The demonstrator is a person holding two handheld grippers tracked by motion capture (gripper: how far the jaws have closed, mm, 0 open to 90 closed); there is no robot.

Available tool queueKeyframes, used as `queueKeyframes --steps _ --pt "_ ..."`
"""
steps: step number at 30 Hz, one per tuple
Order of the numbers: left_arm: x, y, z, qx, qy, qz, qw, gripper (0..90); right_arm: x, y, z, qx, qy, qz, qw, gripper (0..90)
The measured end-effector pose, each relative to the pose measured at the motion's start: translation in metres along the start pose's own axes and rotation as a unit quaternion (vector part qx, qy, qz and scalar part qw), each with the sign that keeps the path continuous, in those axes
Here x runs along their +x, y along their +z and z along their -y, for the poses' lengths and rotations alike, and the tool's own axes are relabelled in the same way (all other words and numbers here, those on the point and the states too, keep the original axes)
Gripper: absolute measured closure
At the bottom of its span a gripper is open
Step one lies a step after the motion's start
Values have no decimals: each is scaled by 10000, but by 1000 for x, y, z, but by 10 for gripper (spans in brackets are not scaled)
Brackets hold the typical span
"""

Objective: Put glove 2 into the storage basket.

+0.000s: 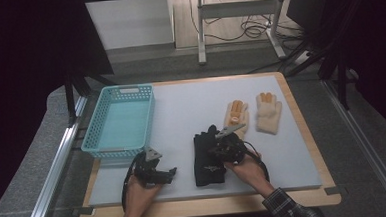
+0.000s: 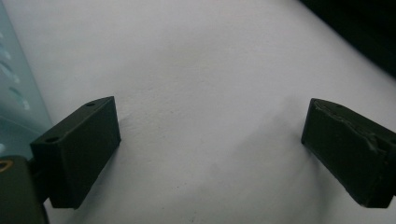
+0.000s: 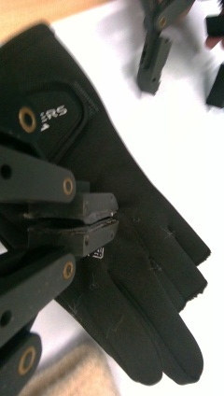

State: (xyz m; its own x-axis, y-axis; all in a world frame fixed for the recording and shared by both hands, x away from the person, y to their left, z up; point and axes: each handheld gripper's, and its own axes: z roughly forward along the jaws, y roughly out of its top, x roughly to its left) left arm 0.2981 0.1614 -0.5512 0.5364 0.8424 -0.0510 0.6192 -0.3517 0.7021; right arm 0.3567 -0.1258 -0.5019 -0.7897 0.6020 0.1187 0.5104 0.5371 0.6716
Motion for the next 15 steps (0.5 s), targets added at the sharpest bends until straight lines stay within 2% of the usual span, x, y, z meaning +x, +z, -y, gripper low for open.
queueKeyframes --steps 1,3,5,6,8,10,11,12,13,15 --pt "0 0 0 0 0 0 10000 48 0 0 0 0 0 0 10000 802" --pt "0 0 0 -1 -3 0 10000 48 -1 -2 0 -69 -11 -35 10000 708" --pt "0 0 0 7 4 4 10000 47 -2 -15 -4 -227 -130 37 9996 662" --pt "0 0 0 7 4 4 10000 47 -2 -15 -4 -227 -130 37 9996 662" --pt "0 0 0 6 2 4 10000 48 -5 -26 -5 -333 -162 120 9992 665" --pt "0 0 0 -7 -16 8 10000 47 -9 -32 -3 -356 -149 172 9991 696" --pt "0 0 0 8 2 11 10000 46 -16 -36 4 -340 -98 148 9993 770" --pt "0 0 0 8 2 11 10000 45 -16 -36 4 -340 -98 148 9993 770" --pt "0 0 0 12 4 22 10000 41 -22 -37 14 -305 -15 53 9995 844" --pt "0 0 0 24 -20 67 10000 34 -24 -37 19 -328 -33 38 9994 865"
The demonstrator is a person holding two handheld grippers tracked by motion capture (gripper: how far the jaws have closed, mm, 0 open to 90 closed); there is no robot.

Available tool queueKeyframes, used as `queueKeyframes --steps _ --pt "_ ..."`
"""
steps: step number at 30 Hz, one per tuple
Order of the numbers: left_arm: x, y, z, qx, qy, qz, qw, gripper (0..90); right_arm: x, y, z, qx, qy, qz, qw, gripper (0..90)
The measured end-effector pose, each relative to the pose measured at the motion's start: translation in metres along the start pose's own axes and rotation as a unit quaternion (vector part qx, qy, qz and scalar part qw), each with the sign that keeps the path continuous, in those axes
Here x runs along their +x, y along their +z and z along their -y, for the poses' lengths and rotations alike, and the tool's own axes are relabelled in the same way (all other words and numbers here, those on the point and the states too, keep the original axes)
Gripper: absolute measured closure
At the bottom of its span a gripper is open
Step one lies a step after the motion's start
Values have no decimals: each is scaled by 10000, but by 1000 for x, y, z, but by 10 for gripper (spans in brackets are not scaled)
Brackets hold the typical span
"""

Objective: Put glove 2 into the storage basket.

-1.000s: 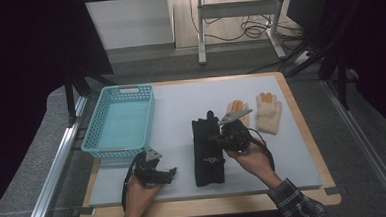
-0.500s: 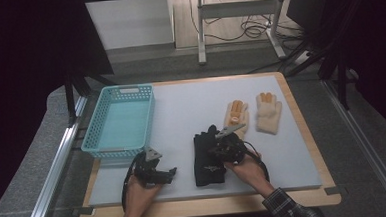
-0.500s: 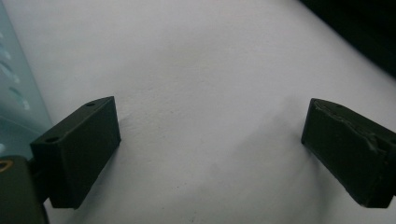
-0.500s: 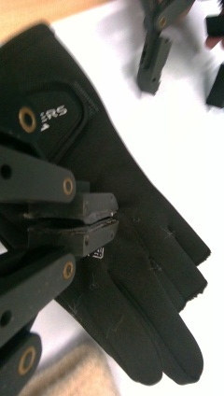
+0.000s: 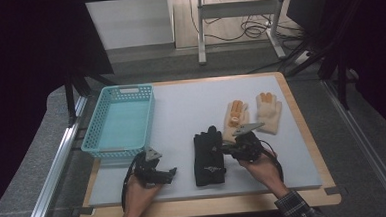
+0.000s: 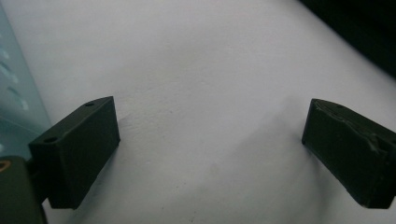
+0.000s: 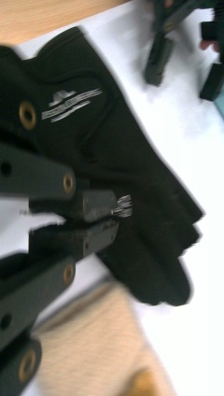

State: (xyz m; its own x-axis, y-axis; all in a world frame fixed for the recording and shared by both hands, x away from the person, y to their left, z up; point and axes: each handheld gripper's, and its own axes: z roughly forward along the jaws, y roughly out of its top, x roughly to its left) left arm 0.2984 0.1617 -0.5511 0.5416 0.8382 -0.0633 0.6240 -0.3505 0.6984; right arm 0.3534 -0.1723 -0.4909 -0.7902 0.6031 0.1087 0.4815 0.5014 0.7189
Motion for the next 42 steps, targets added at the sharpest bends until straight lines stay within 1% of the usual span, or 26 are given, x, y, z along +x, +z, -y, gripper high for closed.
queueKeyframes --steps 1,3,4,6,7,8,9,11,13,15,17,22,23,24,26,29,32,34,37,40,42 --pt "0 0 0 1 6 0 10000 31 -2 0 7 6 -58 0 10000 883" --pt "0 0 0 5 43 12 10000 29 -2 1 17 38 -100 6 9999 885" --pt "0 -1 0 7 85 26 10000 29 -2 3 26 82 -145 -24 9999 885" --pt "0 -2 1 8 107 16 9999 30 -1 4 28 82 -147 -28 9999 885" --pt "0 -2 1 19 115 7 9999 31 0 5 31 77 -171 -53 9998 885" --pt "1 -3 2 18 141 1 9999 28 2 8 35 84 -201 -145 9997 885" --pt "2 -4 3 32 146 -13 9999 28 2 8 35 84 -201 -145 9997 885" --pt "5 -6 4 44 107 -42 9999 25 5 13 37 136 -238 -171 9995 885" --pt "8 -7 5 62 100 -37 9999 24 9 18 36 159 -287 -169 9993 884" --pt "12 -9 7 94 87 -51 9999 23 13 23 34 135 -298 -247 9992 884" --pt "14 -10 7 99 70 -51 9999 23 14 25 32 139 -315 -253 9991 884" --pt "23 -14 12 98 58 -72 9999 20 23 38 23 125 -346 -321 9988 879" --pt "23 -14 12 98 58 -72 9999 18 23 38 23 125 -346 -321 9988 879" --pt "24 -14 12 88 58 -70 9999 17 26 44 19 123 -348 -328 9988 877" --pt "25 -14 13 57 89 -48 9999 16 28 47 16 122 -363 -330 9987 876" --pt "25 -14 13 54 133 -44 9999 18 32 55 10 117 -392 -341 9986 874" --pt "25 -14 13 61 126 -35 9999 20 37 66 3 85 -405 -377 9984 872" --pt "25 -14 13 69 113 -26 9999 20 38 69 1 72 -408 -384 9984 867" --pt "25 -13 13 70 118 -34 9999 19 40 70 0 74 -422 -392 9983 843" --pt "25 -13 13 73 89 -48 9999 16 39 65 1 93 -398 -443 9982 805" --pt "24 -13 13 69 66 -45 9999 15 36 60 4 73 -408 -364 9985 769"
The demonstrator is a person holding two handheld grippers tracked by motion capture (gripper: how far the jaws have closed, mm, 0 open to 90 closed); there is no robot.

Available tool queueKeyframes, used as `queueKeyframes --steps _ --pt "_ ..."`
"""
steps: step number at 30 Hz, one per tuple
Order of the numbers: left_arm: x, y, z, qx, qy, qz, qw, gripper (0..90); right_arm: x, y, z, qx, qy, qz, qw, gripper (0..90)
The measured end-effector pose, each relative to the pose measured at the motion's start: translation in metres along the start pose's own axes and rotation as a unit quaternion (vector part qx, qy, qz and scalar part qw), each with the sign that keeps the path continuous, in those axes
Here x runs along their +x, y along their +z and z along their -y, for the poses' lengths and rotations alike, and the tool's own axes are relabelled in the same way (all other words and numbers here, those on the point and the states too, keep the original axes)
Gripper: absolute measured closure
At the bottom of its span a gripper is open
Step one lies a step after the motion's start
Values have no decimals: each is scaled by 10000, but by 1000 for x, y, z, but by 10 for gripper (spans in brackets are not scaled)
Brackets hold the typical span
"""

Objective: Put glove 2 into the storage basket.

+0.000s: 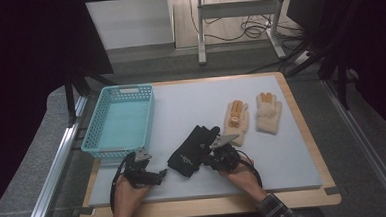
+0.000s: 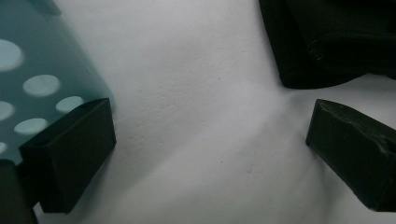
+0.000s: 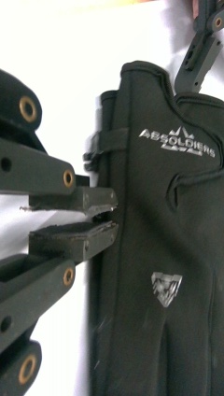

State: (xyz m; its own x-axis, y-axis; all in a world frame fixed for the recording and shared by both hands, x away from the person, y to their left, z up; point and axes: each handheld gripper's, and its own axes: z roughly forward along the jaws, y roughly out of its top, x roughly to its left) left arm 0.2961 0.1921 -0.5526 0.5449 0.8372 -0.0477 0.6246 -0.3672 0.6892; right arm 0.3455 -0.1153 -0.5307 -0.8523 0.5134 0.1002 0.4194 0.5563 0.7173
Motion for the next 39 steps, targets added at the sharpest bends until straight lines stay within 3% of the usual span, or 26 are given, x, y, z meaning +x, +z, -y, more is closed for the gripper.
queueKeyframes --steps 4,5,7,10,11,12,21,30,39 --pt "0 0 0 -8 2 -2 10000 14 -9 -16 7 -98 69 212 9997 696" --pt "0 0 0 -12 0 -1 10000 14 -15 -25 11 -134 125 371 9991 639" --pt "0 0 0 -18 1 -1 10000 14 -19 -30 13 -139 166 416 9989 613" --pt "0 0 0 -24 0 3 10000 14 -32 -49 24 -175 312 674 9971 477" --pt "0 0 0 -26 24 1 10000 14 -32 -49 24 -175 312 674 9971 477" --pt "0 0 0 -28 24 2 10000 14 -39 -60 31 -192 375 821 9957 409" --pt "0 0 0 -27 24 6 10000 13 -65 -89 58 -278 625 1363 9883 208" --pt "1 0 0 -26 19 11 10000 13 -77 -91 77 -80 745 1672 9831 98" --pt "1 0 0 -24 13 22 10000 13 -76 -88 77 22 641 1735 9827 57"
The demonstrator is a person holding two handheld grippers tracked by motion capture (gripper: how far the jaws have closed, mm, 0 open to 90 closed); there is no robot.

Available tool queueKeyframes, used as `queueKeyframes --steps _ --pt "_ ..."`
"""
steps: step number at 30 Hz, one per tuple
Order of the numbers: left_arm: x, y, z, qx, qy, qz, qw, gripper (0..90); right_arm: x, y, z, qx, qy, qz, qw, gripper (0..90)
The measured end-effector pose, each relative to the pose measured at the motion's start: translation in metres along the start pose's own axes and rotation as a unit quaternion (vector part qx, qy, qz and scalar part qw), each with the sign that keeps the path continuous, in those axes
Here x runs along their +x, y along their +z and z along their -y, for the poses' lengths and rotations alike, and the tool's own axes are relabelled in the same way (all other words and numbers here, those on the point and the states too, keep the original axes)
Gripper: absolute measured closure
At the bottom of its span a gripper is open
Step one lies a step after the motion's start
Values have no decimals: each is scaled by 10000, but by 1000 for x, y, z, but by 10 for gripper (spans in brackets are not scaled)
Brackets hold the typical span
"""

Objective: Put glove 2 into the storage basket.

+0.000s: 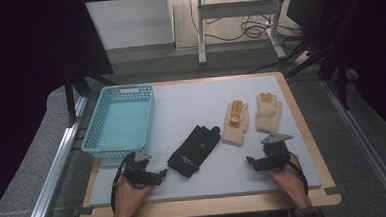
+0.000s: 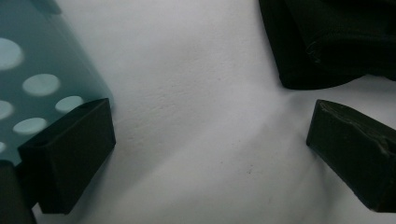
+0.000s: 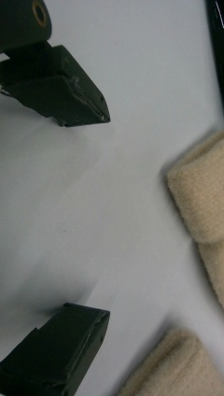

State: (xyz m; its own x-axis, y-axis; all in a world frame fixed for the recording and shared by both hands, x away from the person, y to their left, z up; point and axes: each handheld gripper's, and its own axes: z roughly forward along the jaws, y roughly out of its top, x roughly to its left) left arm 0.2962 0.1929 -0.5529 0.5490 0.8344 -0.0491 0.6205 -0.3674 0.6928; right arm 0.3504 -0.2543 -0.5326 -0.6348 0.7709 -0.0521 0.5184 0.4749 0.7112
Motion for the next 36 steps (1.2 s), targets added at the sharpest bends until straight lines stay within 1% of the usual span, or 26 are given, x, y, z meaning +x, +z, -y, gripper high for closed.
queueKeyframes --steps 7,11,12,15,16,17,18,21,23,27,32,36 --pt "0 0 0 -4 18 0 10000 15 0 0 0 -12 4 13 10000 56" --pt "-1 -3 1 -1 -8 35 10000 27 0 0 0 -13 4 20 10000 56" --pt "-1 -5 1 5 -42 47 10000 28 0 0 0 -13 4 22 10000 57" --pt "-3 -10 -1 -111 -106 206 9997 28 1 0 0 -15 5 31 10000 57" --pt "-4 -12 -3 -146 -91 242 9996 27 1 0 0 -16 5 34 10000 57" --pt "-8 -16 -7 -216 -38 324 9992 26 1 0 1 -18 5 39 10000 57" --pt "-8 -16 -7 -216 -38 324 9992 24 1 0 1 -18 5 39 10000 57" --pt "-16 -17 -16 -222 30 468 9987 20 1 0 1 -21 11 43 10000 57" --pt "-21 -15 -23 -178 108 505 9985 16 1 0 1 -22 11 44 10000 57" --pt "-29 -9 -38 -130 184 572 9981 13 1 0 1 -24 12 44 10000 58" --pt "-41 3 -60 -54 307 667 9973 7 1 0 1 -24 11 41 10000 57" --pt "-46 19 -77 45 381 703 9968 1 1 0 1 -24 10 41 10000 57"
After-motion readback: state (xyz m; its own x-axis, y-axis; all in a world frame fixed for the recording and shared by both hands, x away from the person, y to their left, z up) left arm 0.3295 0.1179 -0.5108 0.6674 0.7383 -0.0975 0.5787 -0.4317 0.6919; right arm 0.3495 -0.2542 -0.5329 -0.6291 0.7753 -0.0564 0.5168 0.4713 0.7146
